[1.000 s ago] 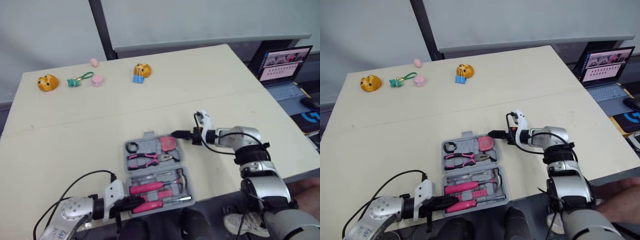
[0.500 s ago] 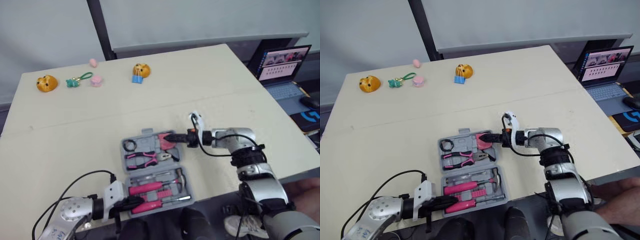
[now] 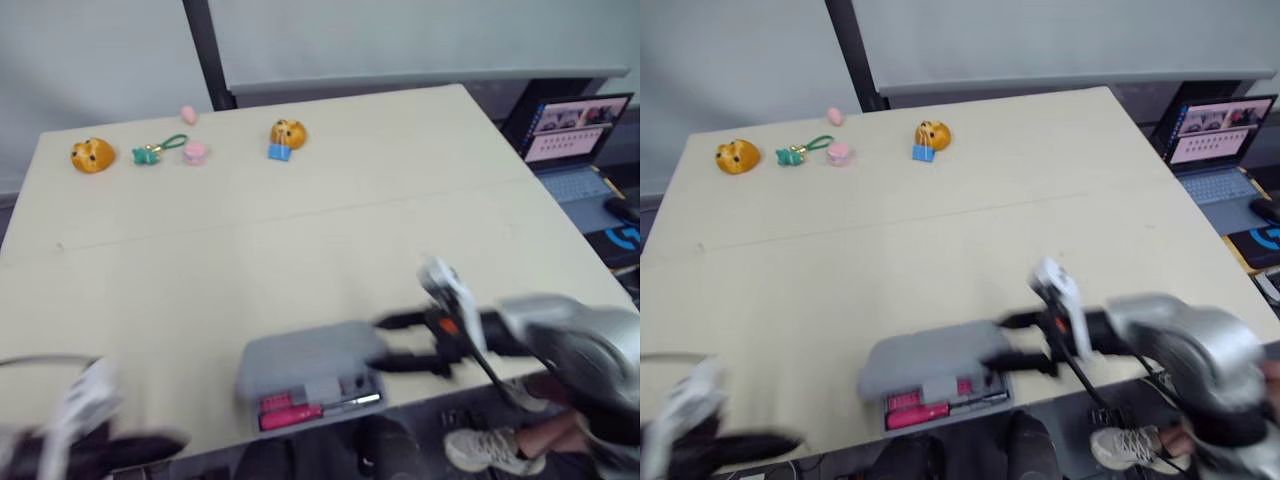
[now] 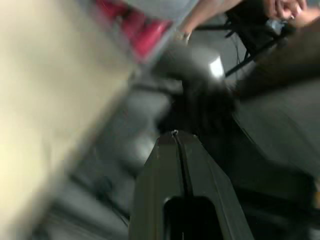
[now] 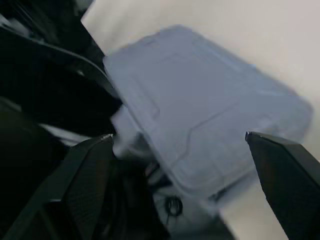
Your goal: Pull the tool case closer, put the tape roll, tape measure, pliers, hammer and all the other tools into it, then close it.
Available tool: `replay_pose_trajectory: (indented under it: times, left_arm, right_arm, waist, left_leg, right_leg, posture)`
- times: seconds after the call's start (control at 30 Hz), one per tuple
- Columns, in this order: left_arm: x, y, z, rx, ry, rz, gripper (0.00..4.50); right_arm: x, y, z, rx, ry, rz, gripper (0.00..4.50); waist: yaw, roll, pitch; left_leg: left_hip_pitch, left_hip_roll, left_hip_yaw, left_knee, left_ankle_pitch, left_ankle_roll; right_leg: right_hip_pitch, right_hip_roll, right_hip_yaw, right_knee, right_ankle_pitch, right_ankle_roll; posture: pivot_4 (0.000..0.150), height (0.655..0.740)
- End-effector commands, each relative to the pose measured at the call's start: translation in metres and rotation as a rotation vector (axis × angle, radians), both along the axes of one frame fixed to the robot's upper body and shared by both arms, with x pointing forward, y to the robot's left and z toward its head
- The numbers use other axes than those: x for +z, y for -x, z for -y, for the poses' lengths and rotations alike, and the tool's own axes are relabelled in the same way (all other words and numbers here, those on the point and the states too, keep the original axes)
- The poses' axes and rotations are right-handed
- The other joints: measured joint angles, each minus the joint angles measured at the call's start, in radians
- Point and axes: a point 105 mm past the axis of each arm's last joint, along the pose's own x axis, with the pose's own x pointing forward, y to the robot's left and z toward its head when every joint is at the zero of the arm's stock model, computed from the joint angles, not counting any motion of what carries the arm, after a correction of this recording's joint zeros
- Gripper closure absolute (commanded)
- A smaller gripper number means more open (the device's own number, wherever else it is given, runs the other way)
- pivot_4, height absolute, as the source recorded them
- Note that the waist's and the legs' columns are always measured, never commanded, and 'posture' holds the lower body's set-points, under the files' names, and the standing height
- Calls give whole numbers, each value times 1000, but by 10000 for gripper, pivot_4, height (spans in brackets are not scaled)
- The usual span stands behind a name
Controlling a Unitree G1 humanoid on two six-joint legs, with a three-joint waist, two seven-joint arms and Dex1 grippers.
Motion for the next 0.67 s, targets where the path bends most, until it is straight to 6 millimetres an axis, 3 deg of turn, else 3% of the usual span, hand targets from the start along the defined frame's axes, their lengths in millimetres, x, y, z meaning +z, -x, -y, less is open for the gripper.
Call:
replay_pose_trajectory:
  times: [0.03, 0.1, 0.23, 0.4, 0.67]
  left_arm:
    - [11, -16, -43, 77, -136, 106, 45000]
    - [6, -48, -54, 142, -169, 249, 45000]
    - [-12, -96, -40, 127, -132, 472, 45000]
    - [-35, -114, -23, 156, -89, 499, 45000]
    - [-38, -125, -10, 143, -43, 505, 45000]
  right_arm:
    - [6, 22, 12, -26, 55, 87, 343]
    - [2, 20, 28, -133, 98, 154, 343]
    - [-2, 21, 66, -364, 124, 223, 343]
    - [-5, 28, 105, -533, 179, 272, 343]
    - [-3, 22, 122, -581, 182, 308, 343]
  waist:
    - [17, 1, 0]
    - [39, 2, 1]
    - [42, -6, -2]
    - [16, -19, -4]
    - [11, -17, -3]
  left_leg:
    - [1, 0, 0, 0, 0, 0]
    - [5, 0, 0, -1, 0, -1]
    - [9, 1, 1, 0, 2, -2]
    - [9, 4, 2, -1, 1, -1]
    - [11, 7, 5, -1, 2, -3]
  right_leg:
    - [1, 0, -1, -1, 0, 0]
    - [3, 0, 1, -4, 0, 0]
    - [4, 0, 5, 2, 1, -2]
    - [5, 2, 8, 4, 3, -1]
    - [3, 7, 9, 5, 3, -3]
  posture:
    - [1500, 7400]
    - [1500, 7400]
    - [1500, 7400]
    - [1500, 7400]
    - [1500, 7400]
